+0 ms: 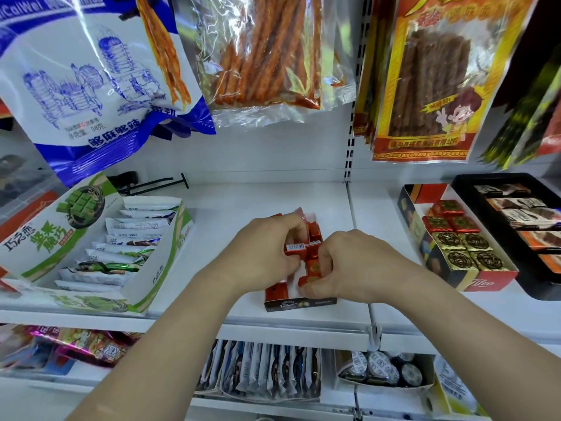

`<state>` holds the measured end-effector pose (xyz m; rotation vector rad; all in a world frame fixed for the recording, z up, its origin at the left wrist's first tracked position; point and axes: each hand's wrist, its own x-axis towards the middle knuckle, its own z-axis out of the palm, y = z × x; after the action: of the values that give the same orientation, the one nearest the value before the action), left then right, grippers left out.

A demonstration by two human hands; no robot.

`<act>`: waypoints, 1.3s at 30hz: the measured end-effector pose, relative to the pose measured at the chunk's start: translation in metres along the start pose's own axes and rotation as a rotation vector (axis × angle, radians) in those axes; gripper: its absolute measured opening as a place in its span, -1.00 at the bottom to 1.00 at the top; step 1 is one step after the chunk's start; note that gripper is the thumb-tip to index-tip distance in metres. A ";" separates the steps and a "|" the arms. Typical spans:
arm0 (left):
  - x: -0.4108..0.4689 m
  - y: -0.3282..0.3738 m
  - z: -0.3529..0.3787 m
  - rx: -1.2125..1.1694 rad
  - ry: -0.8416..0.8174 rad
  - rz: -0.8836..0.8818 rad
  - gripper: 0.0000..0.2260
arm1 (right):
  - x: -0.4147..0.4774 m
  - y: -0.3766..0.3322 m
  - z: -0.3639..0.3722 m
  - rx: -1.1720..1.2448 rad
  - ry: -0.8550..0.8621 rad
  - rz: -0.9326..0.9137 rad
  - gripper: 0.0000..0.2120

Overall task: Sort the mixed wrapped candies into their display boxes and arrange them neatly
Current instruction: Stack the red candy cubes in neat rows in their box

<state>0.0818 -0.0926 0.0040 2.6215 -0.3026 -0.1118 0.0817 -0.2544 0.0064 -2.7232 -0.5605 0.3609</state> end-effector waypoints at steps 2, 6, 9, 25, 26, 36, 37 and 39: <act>0.001 -0.001 0.001 0.012 0.004 0.024 -0.74 | 0.000 -0.002 -0.001 -0.011 -0.008 0.003 -0.53; 0.001 -0.003 0.001 0.027 0.037 0.044 -0.75 | 0.004 0.007 -0.007 0.084 -0.041 -0.027 -0.61; 0.001 -0.003 -0.001 -0.022 0.079 0.015 -0.79 | 0.004 0.012 -0.012 0.179 -0.028 -0.115 -0.91; 0.002 -0.004 -0.001 -0.051 0.058 0.020 -0.80 | 0.013 0.013 0.002 0.027 -0.150 -0.229 -0.83; 0.002 -0.004 -0.001 -0.052 0.059 0.018 -0.80 | 0.013 0.015 0.001 0.055 -0.162 -0.239 -0.82; -0.002 0.010 0.001 -0.121 0.092 0.070 -0.72 | 0.007 0.029 -0.019 0.857 -0.054 0.041 -0.74; -0.002 0.013 0.002 -0.117 0.092 0.086 -0.69 | 0.006 0.027 -0.018 0.857 -0.089 0.028 -0.71; -0.003 0.018 0.006 -0.097 0.101 0.129 -0.67 | 0.006 0.024 -0.014 0.836 -0.088 0.008 -0.70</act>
<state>0.0751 -0.1097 0.0079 2.4943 -0.4191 0.0483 0.0992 -0.2771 0.0095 -1.9099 -0.3145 0.5659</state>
